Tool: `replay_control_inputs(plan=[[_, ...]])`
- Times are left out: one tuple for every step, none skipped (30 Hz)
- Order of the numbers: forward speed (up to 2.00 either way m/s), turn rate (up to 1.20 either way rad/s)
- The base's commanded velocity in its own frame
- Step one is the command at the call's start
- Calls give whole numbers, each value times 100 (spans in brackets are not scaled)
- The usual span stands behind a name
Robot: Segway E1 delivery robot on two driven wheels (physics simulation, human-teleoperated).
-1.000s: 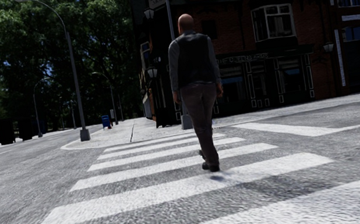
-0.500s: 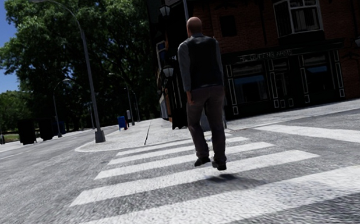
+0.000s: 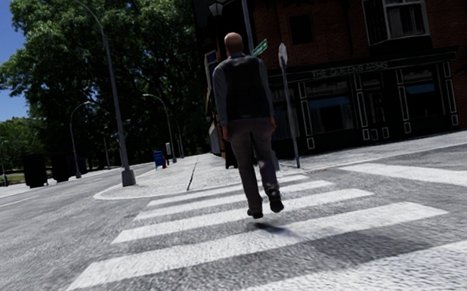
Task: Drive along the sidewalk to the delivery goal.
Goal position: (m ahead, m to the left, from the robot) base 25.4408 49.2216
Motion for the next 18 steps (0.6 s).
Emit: replay_control_inputs(plan=[[77, 49], [94, 45], [102, 26], [102, 26], [102, 0], [102, 0], [102, 0], [102, 0], [101, 0], [101, 0], [101, 0], [101, 0], [101, 0], [101, 0], [101, 0], [101, 0], [100, 0], [99, 0]])
